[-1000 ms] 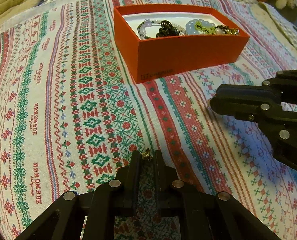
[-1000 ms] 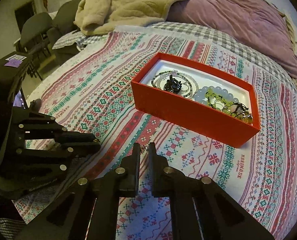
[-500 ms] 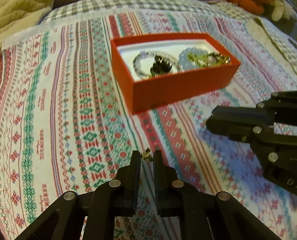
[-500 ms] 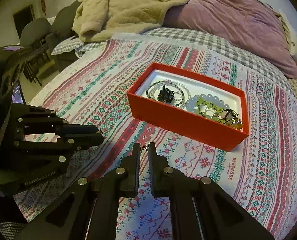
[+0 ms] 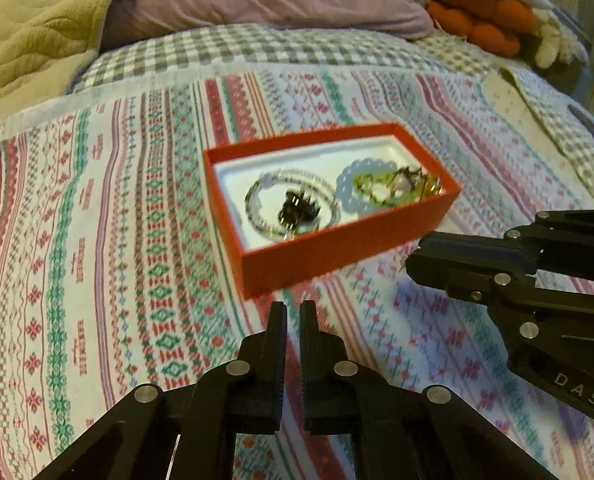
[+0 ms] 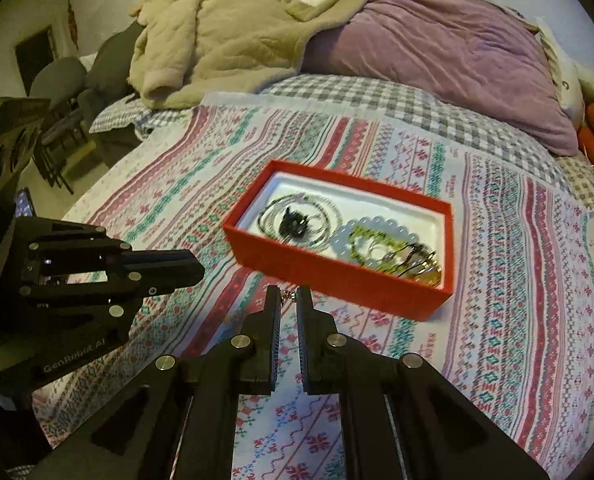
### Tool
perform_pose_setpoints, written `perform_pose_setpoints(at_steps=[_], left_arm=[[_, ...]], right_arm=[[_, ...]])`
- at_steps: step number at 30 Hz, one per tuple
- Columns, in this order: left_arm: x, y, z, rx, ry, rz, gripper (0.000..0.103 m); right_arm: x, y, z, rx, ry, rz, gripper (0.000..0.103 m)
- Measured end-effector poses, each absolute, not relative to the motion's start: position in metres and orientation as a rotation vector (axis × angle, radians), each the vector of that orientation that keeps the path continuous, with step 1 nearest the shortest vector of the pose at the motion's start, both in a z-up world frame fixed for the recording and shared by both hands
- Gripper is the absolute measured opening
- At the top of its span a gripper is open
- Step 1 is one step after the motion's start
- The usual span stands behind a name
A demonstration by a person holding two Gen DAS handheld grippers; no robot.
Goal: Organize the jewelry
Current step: 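Carry both gold charms over the red box and release them inside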
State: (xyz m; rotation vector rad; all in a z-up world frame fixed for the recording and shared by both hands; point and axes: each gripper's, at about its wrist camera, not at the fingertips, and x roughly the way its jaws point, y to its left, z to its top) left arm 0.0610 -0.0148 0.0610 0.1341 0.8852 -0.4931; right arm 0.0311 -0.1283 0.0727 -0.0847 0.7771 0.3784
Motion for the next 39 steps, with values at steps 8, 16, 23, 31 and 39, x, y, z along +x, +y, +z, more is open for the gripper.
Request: perform_pose_setpoints(at_steps=[8,16,23,31,39], left_arm=[[0.068,-0.013,0.078,0.102,0.844,-0.503,0.0],[0.069,-0.005,0.077,0.053,0.861,-0.529,0.0],[0.061,-0.009,0.047,0.082,0.929,-0.532,0.038],[0.05,-0.023,0.017,0.16,0.945,-0.601,0.04],[0.054,-0.034,-0.001,0.215,0.986,-0.582,0.04]], right_arm=[[0.035,-0.141,0.087,-0.049,0.751,0.353,0.008],[0.034,-0.147,0.092,-0.047,0.742,0.349,0.008],[0.031,-0.146,0.085,-0.034,0.769,0.362,0.008],[0.024,-0.143,0.066,-0.061,0.823,0.376,0.008],[0.021,-0.138,0.047,-0.085,0.872,0.392,0.008]])
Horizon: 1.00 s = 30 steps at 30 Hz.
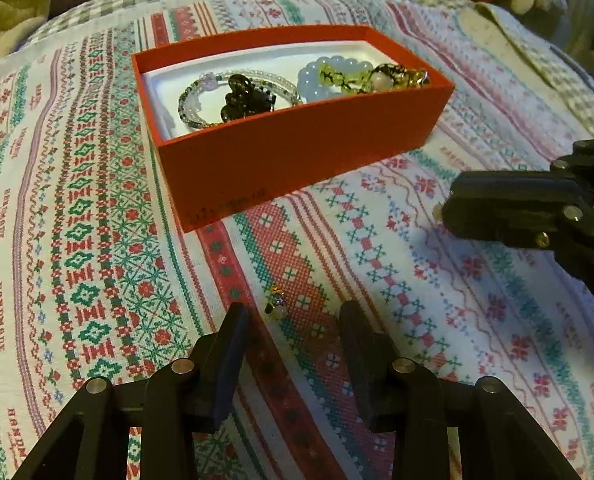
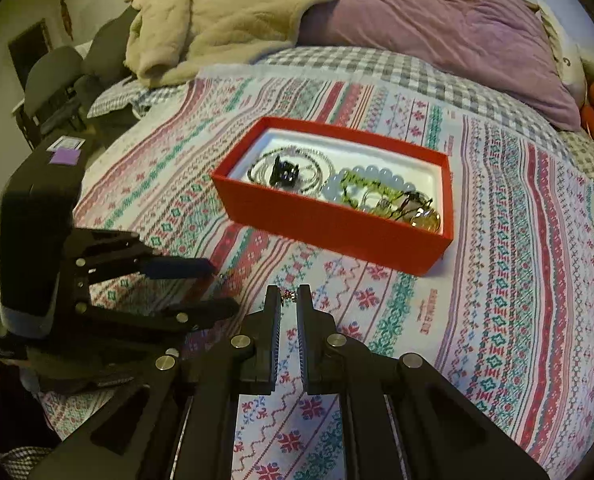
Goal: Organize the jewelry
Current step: 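Carry both gold charms over the red box and release them inside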
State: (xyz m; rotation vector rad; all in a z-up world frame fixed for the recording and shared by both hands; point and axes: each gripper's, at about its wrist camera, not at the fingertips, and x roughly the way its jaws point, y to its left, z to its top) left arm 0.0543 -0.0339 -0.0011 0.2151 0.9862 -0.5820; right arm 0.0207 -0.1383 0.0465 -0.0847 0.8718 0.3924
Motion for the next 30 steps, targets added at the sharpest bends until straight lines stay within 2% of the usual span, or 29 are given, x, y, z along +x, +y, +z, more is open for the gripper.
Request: perform_pose_setpoints(at_steps=[4,7,12,21,30], left_arm=[[0.054,-0.036,-0.003,0.228,0.979,-0.57,0.037],[0.057,-0.035,-0.005,0.233,0.976,-0.557,0.028],[0.056,-0.036,-0.005,0.271,0.966,-0.544,0.005],[0.054,-0.035,0.007,0.274,0.955,-0.555,0.004],[0.052,-0.031,0.042,0.224,0.883,-0.57,0.004]], right_arm=[[0.021,-0.137,0.041,-0.092,0.887,0.396,0.008],[0.021,-0.138,0.039,-0.093,0.894,0.396,0.008],[0.022,-0.138,0.039,-0.093,0.895,0.393,0.008],[0.02,-0.139,0.043,-0.094,0.882,0.388,0.008],[0.021,-0.144,0.06,-0.073,0.843,0.375,0.008]])
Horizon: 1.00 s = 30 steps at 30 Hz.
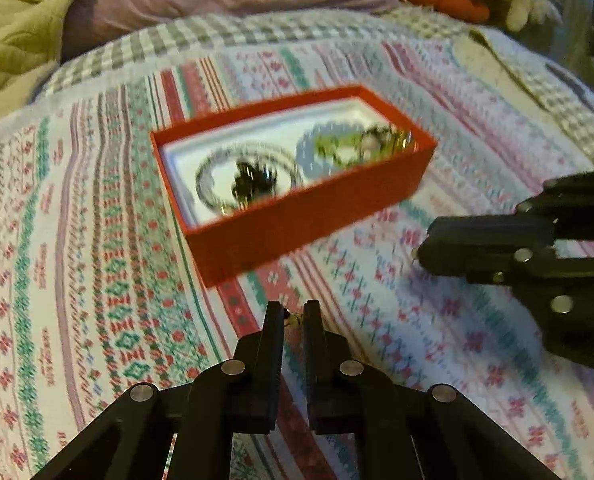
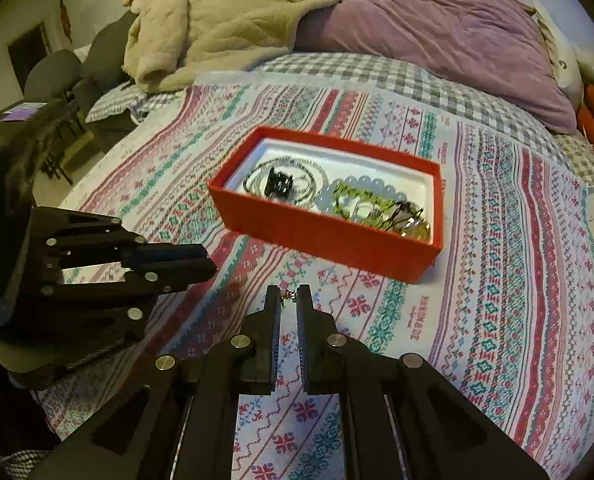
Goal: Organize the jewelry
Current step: 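Carry both gold charms over the red box and release them inside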
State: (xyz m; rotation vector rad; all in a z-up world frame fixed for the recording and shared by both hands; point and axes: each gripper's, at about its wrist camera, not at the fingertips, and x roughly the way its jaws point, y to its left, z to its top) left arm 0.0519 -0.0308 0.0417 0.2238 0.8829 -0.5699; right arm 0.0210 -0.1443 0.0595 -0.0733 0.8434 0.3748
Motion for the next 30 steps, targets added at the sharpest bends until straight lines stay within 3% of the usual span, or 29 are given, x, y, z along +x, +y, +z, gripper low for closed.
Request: perform_pose_setpoints(at_steps=[15,30], left_arm=[[0.09,-0.038,0.077,0.126,0.781,-0.538,0.004],[0.131,-0.06,0.059,0.071,0.795,-0.501,0.005]], right_arm=[[0.057,-0.161,0.094,0.014,0.761,0.312,0.008],[0.116,-0.181,0.069,0.076,0.812,0.231,0.008]])
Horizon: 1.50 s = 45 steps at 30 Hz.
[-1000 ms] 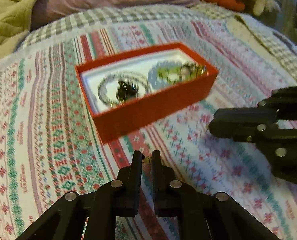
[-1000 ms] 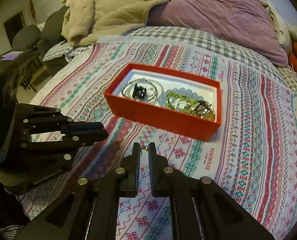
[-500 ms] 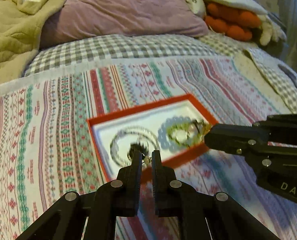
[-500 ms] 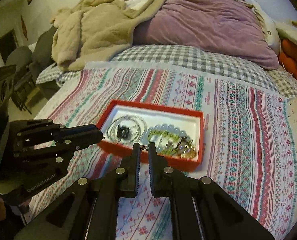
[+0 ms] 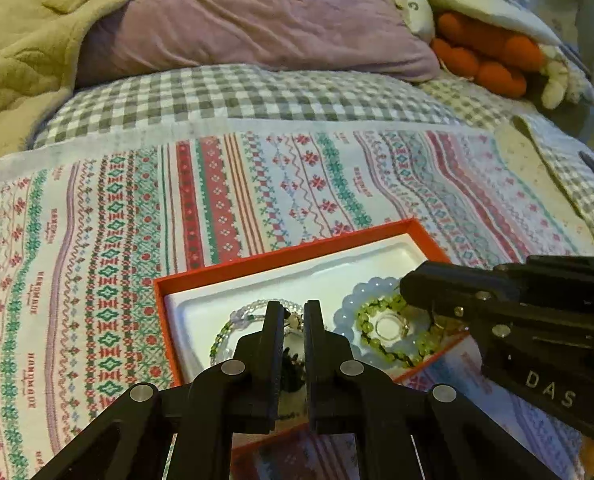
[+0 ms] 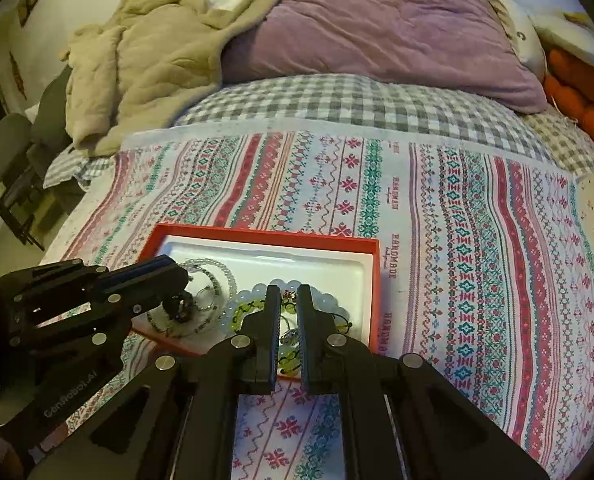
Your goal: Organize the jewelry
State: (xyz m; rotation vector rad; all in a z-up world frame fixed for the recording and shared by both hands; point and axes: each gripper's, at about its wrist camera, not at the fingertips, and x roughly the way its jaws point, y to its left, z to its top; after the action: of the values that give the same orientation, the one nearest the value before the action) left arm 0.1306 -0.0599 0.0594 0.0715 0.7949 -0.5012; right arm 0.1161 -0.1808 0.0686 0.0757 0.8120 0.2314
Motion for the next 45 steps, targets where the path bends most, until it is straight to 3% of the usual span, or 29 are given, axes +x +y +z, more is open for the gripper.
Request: perform_pose_setpoints(at_steps=[7,12,15,17,19,24,27,36,39,41,45], left_arm=[[0.136,-0.065,0.054,0.066,0.812,-0.489,0.006],[0.135,-0.067,0.055,0.09,0.822,-0.481,0.031],[0.132,-0.064,0.059,0.086,0.823,-0.481,0.039],[0.128,-0.059,0.063,0.076,0.825,-0.475,0.045],[0.123,-0.056,0.067,0.067,0.827,-0.472,0.049],[0.108,-0.051,0.073,0.065,0.837,-0.455,0.074],[0.096,-0.051,0.07,0.076,0.86,-0.434,0.084],[0.071,-0.046,0.061,0.095,0.908,-0.39,0.099],[0.063,-0.045,0.058,0.108,0.922,-0.368,0.102],[0.061,-0.045,0.056,0.116,0.929,-0.349,0.102],[0.059,-0.036,0.051,0.079,0.959,-0.296,0.102]], right_arm=[[0.121,-0.183,0.063,0.086,0.831,0.228,0.009],[0.119,-0.187,0.064,0.094,0.836,0.23,0.01],[0.113,-0.191,0.069,0.097,0.836,0.228,0.019],[0.107,-0.196,0.075,0.104,0.828,0.225,0.031],[0.1,-0.2,0.081,0.113,0.821,0.222,0.034],[0.082,-0.21,0.09,0.113,0.831,0.193,0.04],[0.071,-0.213,0.09,0.114,0.849,0.173,0.054],[0.051,-0.216,0.077,0.106,0.945,0.119,0.064],[0.048,-0.215,0.071,0.088,0.967,0.086,0.076],[0.046,-0.215,0.068,0.086,0.967,0.079,0.091],[0.042,-0.213,0.065,0.08,0.966,0.058,0.103]])
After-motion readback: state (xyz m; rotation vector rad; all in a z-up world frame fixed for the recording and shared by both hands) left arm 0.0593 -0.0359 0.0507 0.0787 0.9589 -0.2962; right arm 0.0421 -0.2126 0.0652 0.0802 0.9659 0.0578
